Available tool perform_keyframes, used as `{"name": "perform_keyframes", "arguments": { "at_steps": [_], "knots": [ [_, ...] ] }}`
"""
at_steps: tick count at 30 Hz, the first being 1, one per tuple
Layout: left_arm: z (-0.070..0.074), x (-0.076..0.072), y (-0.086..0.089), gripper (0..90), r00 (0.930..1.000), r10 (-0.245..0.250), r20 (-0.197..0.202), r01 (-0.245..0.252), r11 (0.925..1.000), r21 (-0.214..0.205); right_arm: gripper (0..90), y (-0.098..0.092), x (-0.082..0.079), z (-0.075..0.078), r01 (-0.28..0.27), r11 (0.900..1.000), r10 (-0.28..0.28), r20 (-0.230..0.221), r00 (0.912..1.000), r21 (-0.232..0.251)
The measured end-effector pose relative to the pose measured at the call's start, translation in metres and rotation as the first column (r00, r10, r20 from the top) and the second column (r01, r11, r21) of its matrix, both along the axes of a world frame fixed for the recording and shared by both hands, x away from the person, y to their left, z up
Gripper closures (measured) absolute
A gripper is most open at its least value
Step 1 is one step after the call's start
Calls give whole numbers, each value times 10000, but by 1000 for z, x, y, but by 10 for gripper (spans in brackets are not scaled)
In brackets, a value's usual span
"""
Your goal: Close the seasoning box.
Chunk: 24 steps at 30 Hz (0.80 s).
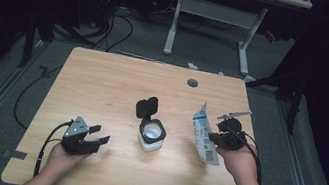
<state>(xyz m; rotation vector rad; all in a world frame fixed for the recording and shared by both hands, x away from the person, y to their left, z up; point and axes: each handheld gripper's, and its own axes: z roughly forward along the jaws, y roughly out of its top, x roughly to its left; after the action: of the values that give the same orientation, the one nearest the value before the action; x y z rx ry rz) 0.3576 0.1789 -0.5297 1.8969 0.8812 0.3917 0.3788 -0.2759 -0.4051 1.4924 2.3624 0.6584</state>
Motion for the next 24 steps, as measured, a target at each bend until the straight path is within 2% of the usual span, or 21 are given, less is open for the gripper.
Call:
{"name": "perform_keyframes", "arguments": {
  "at_steps": [7,10,13,20,24],
  "knots": [
    [0,1,6,448,9999,65,-91,-66,10000,-73,900,-3,-3,-3,69,9996,-76,268,9996,277],
    [-1,1,5,453,9999,21,-117,-22,10000,-91,900,-3,-5,-1,52,9986,-78,501,9987,521],
    [0,1,5,454,9999,32,-98,-33,10000,-93,900,-3,-7,-1,65,9985,-103,711,9974,535],
    [0,1,6,453,9998,99,-155,-102,9998,-181,900,-6,-15,-3,130,9969,-229,1274,9916,778],
    [0,0,5,452,9999,68,-127,-69,9999,-121,900,-9,-19,-5,142,9939,-317,1595,9867,1095]
  ]
}}
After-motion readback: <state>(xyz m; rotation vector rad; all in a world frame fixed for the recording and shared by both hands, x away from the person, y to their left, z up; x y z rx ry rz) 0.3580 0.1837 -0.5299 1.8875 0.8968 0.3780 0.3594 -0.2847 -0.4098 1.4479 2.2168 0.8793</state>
